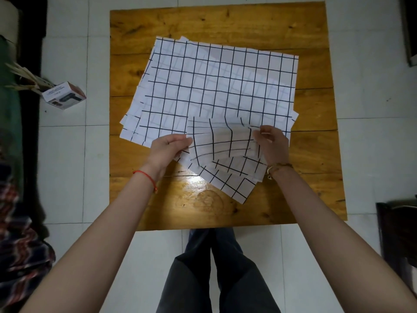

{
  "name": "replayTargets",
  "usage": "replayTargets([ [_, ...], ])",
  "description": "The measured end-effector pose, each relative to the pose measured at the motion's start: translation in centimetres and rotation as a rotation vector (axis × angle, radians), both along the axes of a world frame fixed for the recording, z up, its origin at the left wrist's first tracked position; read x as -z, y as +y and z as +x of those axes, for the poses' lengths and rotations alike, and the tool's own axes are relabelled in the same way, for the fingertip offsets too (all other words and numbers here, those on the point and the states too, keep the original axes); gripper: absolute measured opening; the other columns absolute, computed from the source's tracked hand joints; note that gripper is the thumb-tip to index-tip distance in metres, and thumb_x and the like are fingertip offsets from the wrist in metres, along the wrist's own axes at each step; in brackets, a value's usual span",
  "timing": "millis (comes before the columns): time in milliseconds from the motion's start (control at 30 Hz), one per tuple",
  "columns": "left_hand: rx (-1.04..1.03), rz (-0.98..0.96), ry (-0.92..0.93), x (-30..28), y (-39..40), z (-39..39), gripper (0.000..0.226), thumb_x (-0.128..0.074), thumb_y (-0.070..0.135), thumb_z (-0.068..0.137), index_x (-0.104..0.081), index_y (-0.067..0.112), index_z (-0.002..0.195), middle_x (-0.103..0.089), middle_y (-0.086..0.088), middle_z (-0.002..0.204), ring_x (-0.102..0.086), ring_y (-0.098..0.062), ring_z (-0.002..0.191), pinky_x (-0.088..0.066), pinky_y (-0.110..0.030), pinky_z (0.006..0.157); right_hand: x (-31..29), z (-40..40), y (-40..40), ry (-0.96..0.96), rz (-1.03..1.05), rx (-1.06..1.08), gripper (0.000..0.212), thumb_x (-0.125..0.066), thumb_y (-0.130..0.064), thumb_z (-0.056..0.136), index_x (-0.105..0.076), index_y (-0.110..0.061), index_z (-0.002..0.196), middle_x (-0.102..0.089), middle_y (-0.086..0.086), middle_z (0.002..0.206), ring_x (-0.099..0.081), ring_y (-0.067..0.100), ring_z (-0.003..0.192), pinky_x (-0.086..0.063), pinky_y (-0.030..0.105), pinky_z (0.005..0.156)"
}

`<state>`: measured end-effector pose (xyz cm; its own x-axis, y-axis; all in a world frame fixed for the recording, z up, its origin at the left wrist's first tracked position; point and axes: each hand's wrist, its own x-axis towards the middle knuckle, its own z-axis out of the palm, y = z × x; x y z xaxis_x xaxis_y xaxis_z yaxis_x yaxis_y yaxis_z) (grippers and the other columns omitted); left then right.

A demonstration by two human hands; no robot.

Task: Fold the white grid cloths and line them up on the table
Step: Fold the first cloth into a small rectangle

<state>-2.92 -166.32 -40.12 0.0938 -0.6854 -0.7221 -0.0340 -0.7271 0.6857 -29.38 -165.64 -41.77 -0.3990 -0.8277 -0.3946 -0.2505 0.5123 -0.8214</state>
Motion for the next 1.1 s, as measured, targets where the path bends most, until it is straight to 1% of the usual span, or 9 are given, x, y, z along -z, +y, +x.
replayTargets([
  [133,-0.013,-0.203,-0.042,-1.7,0.3,-0.1,0.018,-0.078,0.015,0.078,-0.071,0.01,0.094,-0.068,-0.003,0.116,-0.063,-0.006,0.105,-0.048,-0.014,0.089,-1.2,-0.2,-0.1,-0.05,-0.088,-0.022,0.01,-0.068,-0.017,0.084,-0.061,-0.023,0.089,-0.059,0.002,0.123,-0.052,0.009,0.114,-0.041,0.013,0.094],
  [267,-0.012,-0.43,-0.082,-3.4,1.0,-0.4,0.007,-0.071,0.01,0.084,-0.066,0.015,0.086,-0.058,0.008,0.13,-0.052,0.007,0.118,-0.042,-0.007,0.092,-2.5,-0.3,-0.1,-0.249,-0.186,-0.056,0.011,-0.061,-0.006,0.087,-0.061,0.0,0.096,-0.055,-0.005,0.122,-0.048,0.002,0.121,-0.045,0.012,0.093],
  [367,-0.052,-0.471,0.014,-4.2,1.2,-0.3,0.013,-0.069,0.005,0.085,-0.064,0.017,0.086,-0.067,0.007,0.118,-0.059,-0.002,0.116,-0.045,-0.024,0.1,-3.4,-0.2,-0.2,-0.408,-0.271,-0.061,0.006,-0.06,-0.002,0.085,-0.061,-0.007,0.087,-0.066,0.007,0.104,-0.062,0.014,0.105,-0.049,0.024,0.088],
  [467,-0.127,-0.471,0.055,-4.9,1.3,-0.5,0.016,-0.07,0.0,0.082,-0.065,0.014,0.088,-0.069,-0.001,0.09,-0.067,-0.009,0.089,-0.052,-0.023,0.088,-4.1,0.1,-0.4,-0.348,-0.239,-0.017,0.014,-0.064,-0.006,0.083,-0.058,-0.012,0.071,-0.062,-0.002,0.072,-0.058,0.012,0.074,-0.047,0.024,0.072],
  [600,-0.14,-0.376,0.028,-4.3,1.5,-0.4,0.025,-0.073,0.004,0.08,-0.066,0.013,0.102,-0.066,-0.008,0.097,-0.065,-0.01,0.089,-0.052,-0.016,0.08,-4.1,0.5,-0.1,-0.368,-0.196,0.037,0.012,-0.064,-0.007,0.083,-0.061,-0.017,0.076,-0.059,-0.009,0.065,-0.052,0.009,0.062,-0.044,0.022,0.057],
  [833,0.103,-0.177,-0.123,0.3,2.5,-0.8,0.048,-0.07,-0.006,0.08,-0.05,0.014,0.119,-0.046,0.005,0.086,-0.046,-0.012,0.074,-0.049,-0.022,0.08,0.3,1.3,1.4,-0.046,0.046,0.016,0.014,-0.067,-0.01,0.08,-0.062,-0.021,0.087,-0.065,-0.005,0.075,-0.063,0.015,0.072,-0.057,0.044,0.075],
  [933,0.146,-0.131,-0.186,2.7,2.8,-1.1,0.056,-0.069,-0.006,0.08,-0.044,0.009,0.129,-0.043,0.005,0.085,-0.042,-0.009,0.07,-0.045,-0.013,0.071,1.8,1.6,1.8,0.101,0.094,-0.028,0.017,-0.067,-0.011,0.08,-0.063,-0.016,0.096,-0.069,0.0,0.089,-0.061,0.008,0.079,-0.053,0.022,0.074],
  [1000,0.212,-0.159,-0.256,3.7,2.9,-1.2,0.062,-0.072,-0.003,0.079,-0.041,0.012,0.131,-0.048,0.003,0.095,-0.047,-0.012,0.077,-0.048,-0.019,0.075,2.3,1.9,2.0,0.157,0.092,-0.05,0.019,-0.064,-0.01,0.081,-0.062,-0.011,0.1,-0.068,0.003,0.095,-0.061,0.01,0.082,-0.046,0.011,0.068],
  [1100,0.379,-0.304,-0.446,4.5,3.3,-1.0,0.069,-0.07,-0.001,0.078,-0.038,0.009,0.138,-0.051,-0.006,0.123,-0.054,-0.025,0.103,-0.048,-0.036,0.097,2.6,2.6,2.2,0.357,0.023,-0.145,0.022,-0.056,-0.008,0.083,-0.057,-0.007,0.105,-0.061,0.006,0.099,-0.058,0.019,0.092,-0.049,0.026,0.077],
])
